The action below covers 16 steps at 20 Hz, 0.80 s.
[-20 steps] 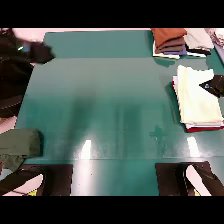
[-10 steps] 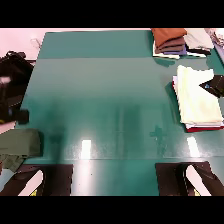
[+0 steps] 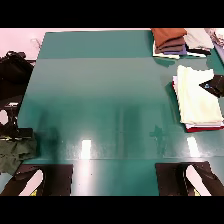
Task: Fold the shirts.
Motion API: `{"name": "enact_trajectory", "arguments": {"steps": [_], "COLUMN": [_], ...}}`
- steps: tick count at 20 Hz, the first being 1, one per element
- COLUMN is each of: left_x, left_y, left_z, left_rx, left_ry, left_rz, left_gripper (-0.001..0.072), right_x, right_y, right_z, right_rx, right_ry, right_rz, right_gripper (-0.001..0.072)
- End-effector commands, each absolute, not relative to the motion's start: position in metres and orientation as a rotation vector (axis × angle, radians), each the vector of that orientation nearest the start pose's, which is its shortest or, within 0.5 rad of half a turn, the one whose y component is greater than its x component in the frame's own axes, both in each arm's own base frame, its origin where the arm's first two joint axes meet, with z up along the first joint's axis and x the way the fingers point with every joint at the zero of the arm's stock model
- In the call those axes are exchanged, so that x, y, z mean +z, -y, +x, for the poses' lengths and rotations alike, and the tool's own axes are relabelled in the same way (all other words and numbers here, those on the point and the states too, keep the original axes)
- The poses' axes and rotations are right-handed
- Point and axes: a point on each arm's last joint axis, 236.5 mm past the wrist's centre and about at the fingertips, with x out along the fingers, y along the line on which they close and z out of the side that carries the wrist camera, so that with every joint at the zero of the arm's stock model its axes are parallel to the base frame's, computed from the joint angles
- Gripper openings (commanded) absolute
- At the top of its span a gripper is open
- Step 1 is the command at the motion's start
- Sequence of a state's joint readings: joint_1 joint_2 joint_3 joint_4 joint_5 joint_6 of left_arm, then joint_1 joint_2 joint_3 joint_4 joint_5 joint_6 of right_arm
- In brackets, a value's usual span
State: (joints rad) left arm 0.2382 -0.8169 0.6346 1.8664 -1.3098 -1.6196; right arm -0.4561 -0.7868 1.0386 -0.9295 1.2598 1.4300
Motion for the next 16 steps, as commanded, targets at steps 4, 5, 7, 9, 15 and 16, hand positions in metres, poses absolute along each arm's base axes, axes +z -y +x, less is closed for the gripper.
{"name": "enact_trajectory", "arguments": {"steps": [4,5,7,9,15,16], "left_x": [0.110,0.152,0.230,0.287,0.290,0.269], "left_y": [-0.073,-0.048,0.005,0.059,0.218,0.243], "left_z": [0.284,0.303,0.323,0.326,0.328,0.328], "left_rx": [0.245,0.170,0.021,-0.130,-0.510,-0.552], "left_ry": [-1.109,-0.994,-0.780,-0.629,-0.609,-0.650], "left_rz": [0.036,0.058,0.105,0.123,0.255,0.291], "left_gripper": [0.0023,0.0022,0.0022,0.0021,0.0022,0.0023], "right_x": [0.192,0.200,0.214,0.222,0.221,0.220], "right_y": [-0.006,-0.006,-0.003,-0.001,-0.003,-0.004], "right_z": [0.329,0.330,0.333,0.335,0.333,0.333], "right_rx": [0.169,0.170,0.165,0.163,0.169,0.171], "right_ry": [-0.746,-0.729,-0.688,-0.665,-0.677,-0.681], "right_rz": [0.599,0.589,0.571,0.561,0.562,0.562], "right_gripper": [0.0020,0.0020,0.0020,0.0021,0.0021,0.0020]}}
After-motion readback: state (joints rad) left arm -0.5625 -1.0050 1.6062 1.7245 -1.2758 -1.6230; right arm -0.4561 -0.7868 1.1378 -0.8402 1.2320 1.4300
